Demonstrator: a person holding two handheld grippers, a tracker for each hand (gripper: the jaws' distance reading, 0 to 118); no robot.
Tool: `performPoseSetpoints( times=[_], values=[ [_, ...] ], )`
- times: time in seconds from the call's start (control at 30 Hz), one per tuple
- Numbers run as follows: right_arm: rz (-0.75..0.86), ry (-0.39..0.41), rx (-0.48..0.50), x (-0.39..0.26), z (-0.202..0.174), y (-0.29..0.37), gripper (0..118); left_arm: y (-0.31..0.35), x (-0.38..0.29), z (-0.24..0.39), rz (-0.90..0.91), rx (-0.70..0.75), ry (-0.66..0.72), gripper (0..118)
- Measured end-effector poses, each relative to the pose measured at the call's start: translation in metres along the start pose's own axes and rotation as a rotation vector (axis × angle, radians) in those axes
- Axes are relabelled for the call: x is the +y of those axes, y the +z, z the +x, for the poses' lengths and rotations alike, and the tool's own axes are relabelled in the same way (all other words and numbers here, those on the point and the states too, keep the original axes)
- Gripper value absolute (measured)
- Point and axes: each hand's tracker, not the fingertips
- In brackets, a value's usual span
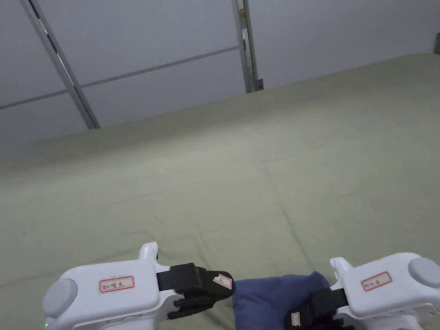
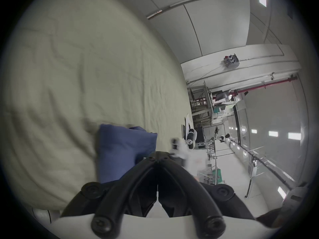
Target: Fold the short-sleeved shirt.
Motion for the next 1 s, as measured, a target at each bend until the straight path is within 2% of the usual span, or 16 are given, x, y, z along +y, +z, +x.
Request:
performPoseSetpoints(
  times=[0.03, 0.07, 0.27, 0.3, 0.37, 0.4, 0.5, 0.57, 0.67, 0.73, 0.77, 0.8, 0.83, 0.87, 0.93, 1.0],
  values=[
    [-0.03, 0.004, -0.003, 0.002, 0.006, -0.006, 3, 0.006, -0.001, -0.008, 0.003, -0.004, 0.026, 0],
    [-0.019, 0.02, 0.137, 0.002, 0.011, -0.004, 3, 0.009, -0.002, -0.014, 0.001, -0.005, 0.029, 0],
    [0.002, -0.011, 0.14, -0.004, 0.016, 0.003, 3, -0.014, 0.0, -0.058, -0.133, -0.037, 0.014, 0],
    [0.002, -0.014, 0.144, -0.005, 0.016, 0.004, 3, -0.022, 0.002, -0.067, -0.141, -0.044, 0.028, 16],
    [0.011, -0.006, 0.151, -0.007, 0.018, 0.005, 3, -0.044, 0.003, -0.084, -0.172, -0.056, 0.056, 103],
    [0.016, -0.007, 0.15, -0.008, 0.019, 0.008, 3, -0.062, -0.002, -0.086, -0.203, -0.074, 0.061, 118],
    [0.061, -0.038, 0.149, -0.016, 0.03, 0.023, 3, -0.103, 0.002, -0.102, -0.266, -0.067, 0.074, 118],
    [0.09, -0.076, 0.142, -0.02, 0.046, 0.034, 3, -0.113, -0.005, -0.09, -0.22, -0.23, 0.057, 118],
    [0.135, -0.169, 0.195, -0.028, 0.064, 0.042, 3, -0.137, -0.007, -0.086, -0.254, -0.231, 0.077, 118],
    [0.133, -0.155, 0.193, -0.031, 0.059, 0.04, 3, -0.148, -0.01, -0.079, -0.257, -0.218, 0.081, 114],
    [0.136, -0.139, 0.182, -0.03, 0.056, 0.04, 3, -0.152, -0.011, -0.075, -0.276, -0.187, 0.065, 99],
    [0.134, -0.112, 0.164, -0.029, 0.053, 0.04, 3, -0.149, -0.007, -0.073, -0.307, -0.129, 0.008, 54],
    [0.129, -0.106, 0.159, -0.028, 0.051, 0.04, 3, -0.149, -0.007, -0.073, -0.32, -0.036, -0.03, 39],
    [0.123, -0.107, 0.152, -0.026, 0.05, 0.04, 3, -0.148, -0.007, -0.08, -0.338, 0.047, -0.025, 38],
    [0.112, -0.112, 0.162, -0.026, 0.051, 0.038, 3, -0.141, -0.005, -0.101, -0.343, -0.156, 0.199, 38],
    [0.107, -0.108, 0.151, -0.026, 0.047, 0.036, 3, -0.142, -0.011, -0.101, -0.335, -0.109, 0.134, 38]
  ],
)
